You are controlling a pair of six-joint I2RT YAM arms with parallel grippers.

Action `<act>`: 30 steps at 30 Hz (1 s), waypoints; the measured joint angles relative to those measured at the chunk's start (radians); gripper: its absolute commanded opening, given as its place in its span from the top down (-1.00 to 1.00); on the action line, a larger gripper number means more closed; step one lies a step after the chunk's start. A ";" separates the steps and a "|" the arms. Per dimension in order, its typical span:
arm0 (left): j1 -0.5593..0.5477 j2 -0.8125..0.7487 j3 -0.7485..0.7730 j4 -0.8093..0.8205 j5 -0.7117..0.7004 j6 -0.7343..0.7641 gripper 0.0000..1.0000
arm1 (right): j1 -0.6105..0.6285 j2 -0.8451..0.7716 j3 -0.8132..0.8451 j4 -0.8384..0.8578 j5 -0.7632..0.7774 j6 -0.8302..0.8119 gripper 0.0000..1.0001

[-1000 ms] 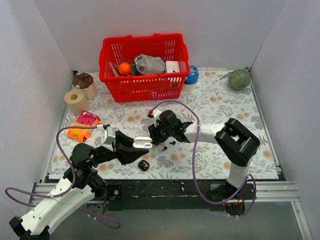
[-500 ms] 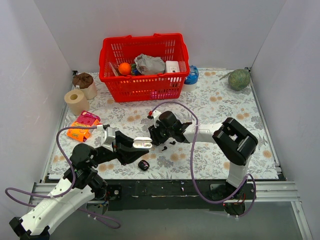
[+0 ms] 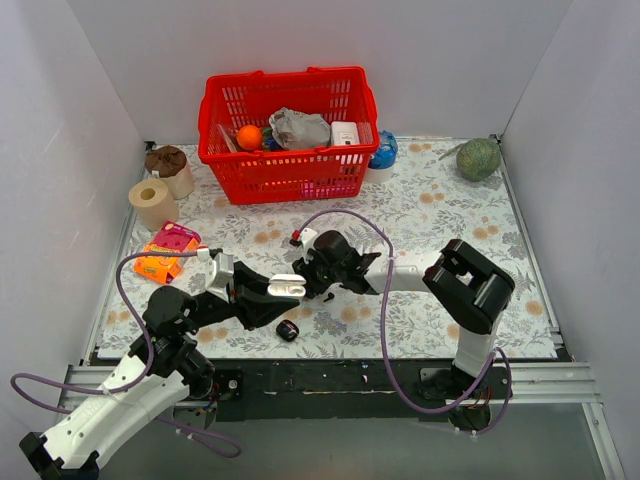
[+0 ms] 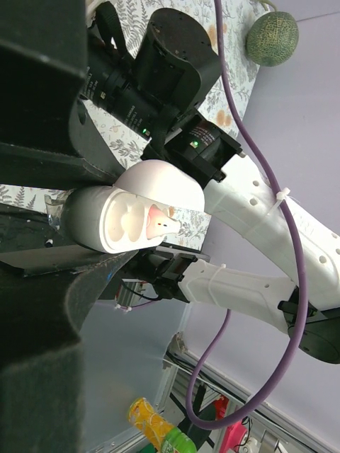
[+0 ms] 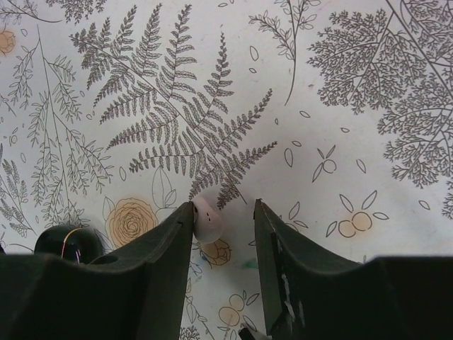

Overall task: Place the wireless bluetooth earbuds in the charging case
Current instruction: Adjust the earbud at the center of the board.

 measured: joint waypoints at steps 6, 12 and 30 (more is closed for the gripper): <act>0.000 0.001 -0.001 0.001 0.000 -0.006 1.00 | 0.015 -0.005 -0.017 0.022 0.005 0.002 0.16; 0.000 0.001 -0.004 0.002 0.000 -0.011 1.00 | 0.021 -0.014 -0.037 0.032 -0.008 0.011 0.53; 0.000 -0.025 -0.020 0.009 -0.004 -0.019 1.00 | -0.132 -0.267 -0.406 0.240 0.116 0.376 0.97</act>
